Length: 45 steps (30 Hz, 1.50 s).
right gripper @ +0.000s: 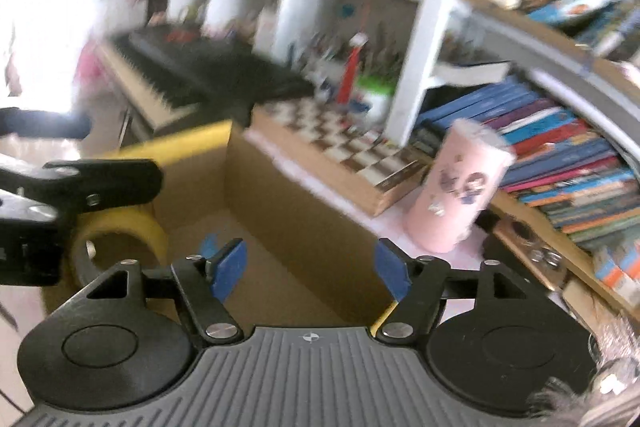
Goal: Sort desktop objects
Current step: 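Open the right tool dropping the blue block while the left tool releases the tape into the box, then withdraw both open tools from the box back toward the pig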
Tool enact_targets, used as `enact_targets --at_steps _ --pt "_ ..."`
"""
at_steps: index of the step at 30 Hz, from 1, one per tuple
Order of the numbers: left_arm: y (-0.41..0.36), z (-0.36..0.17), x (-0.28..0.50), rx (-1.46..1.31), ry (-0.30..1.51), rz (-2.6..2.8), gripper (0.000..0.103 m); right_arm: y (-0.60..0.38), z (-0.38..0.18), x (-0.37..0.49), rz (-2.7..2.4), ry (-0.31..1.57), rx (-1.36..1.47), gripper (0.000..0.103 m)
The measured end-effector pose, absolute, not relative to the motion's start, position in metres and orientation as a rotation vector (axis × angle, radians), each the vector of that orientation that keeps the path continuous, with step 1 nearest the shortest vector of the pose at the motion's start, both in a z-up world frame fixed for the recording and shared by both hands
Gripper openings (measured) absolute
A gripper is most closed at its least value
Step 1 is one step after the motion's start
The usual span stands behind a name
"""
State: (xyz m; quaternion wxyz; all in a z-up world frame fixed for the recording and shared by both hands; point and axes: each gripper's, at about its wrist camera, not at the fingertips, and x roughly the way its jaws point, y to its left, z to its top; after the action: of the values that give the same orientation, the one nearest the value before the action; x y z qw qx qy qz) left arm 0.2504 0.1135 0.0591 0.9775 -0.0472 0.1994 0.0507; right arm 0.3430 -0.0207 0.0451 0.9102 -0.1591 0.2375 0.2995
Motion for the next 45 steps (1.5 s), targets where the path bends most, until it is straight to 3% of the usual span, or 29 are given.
enact_targets --at_steps 16,45 --pt "0.108 0.074 0.160 -0.101 0.288 0.096 0.093 -0.084 0.075 0.226 0.376 0.290 -0.107 0.074" --pt "0.099 0.024 0.042 -0.047 0.486 0.065 0.096 -0.084 0.014 0.079 0.287 0.580 -0.103 0.072"
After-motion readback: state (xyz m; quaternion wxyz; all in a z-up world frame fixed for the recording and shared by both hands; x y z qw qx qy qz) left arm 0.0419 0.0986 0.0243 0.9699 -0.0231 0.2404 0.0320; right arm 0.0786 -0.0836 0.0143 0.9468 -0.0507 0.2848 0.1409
